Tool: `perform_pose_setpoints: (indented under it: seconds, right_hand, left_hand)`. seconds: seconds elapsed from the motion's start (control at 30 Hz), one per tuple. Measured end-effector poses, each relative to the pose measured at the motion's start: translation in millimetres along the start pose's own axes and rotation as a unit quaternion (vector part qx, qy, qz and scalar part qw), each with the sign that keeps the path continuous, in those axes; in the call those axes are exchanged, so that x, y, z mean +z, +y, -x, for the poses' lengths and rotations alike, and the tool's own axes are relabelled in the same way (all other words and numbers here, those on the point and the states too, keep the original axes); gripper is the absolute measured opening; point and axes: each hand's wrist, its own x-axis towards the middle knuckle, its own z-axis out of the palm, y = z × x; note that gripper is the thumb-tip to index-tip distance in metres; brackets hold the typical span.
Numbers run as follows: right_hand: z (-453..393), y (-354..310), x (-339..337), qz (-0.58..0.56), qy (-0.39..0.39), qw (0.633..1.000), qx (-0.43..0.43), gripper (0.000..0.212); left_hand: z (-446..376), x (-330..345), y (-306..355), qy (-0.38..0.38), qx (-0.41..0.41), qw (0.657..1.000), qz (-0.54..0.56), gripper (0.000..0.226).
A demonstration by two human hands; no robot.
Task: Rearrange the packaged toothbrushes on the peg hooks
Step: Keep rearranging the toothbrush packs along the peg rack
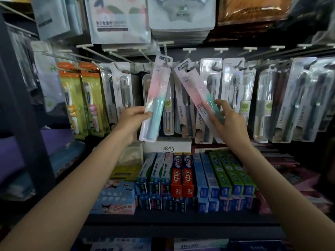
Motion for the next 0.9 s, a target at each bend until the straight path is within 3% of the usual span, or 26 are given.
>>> perform_pose_setpoints:
  seconds: [0.1,0.27,0.37,0.47,0.67,0.77,0.9]
  right_hand:
    - [1,-4,0,-0.008,-0.015,1.0,0.014,0.042]
    - [0,-7,2,-0.014,-0.027,0.999,0.032,0.044]
    - [2,-10,1,-0.016,-0.033,0.999,0.032,0.045]
    - [4,-15,3,-0.045,-0.055,0.996,0.047,0.047]
    - [11,-18,9,-0.094,-0.091,0.989,0.063,0.053]
    - [15,-16,10,-0.093,-0.076,0.99,0.07,0.05]
    - [17,-14,7,-0.063,-0.031,0.995,0.077,0.045]
  left_hand:
    - [9,4,-2,-0.037,-0.073,0.992,0.096,0.019]
    - [15,5,-13,-0.064,-0.08,0.984,0.148,0.017]
    - [17,-1,-19,-0.071,-0.065,0.988,0.122,0.024]
    - [19,-10,-30,-0.062,-0.046,0.995,0.068,0.015]
    - [20,-27,-49,-0.039,-0.085,0.991,0.097,0.028]
    - [22,-25,-48,-0.04,-0.081,0.991,0.097,0.035]
    - [28,-21,-45,-0.05,-0.071,0.992,0.096,0.021]
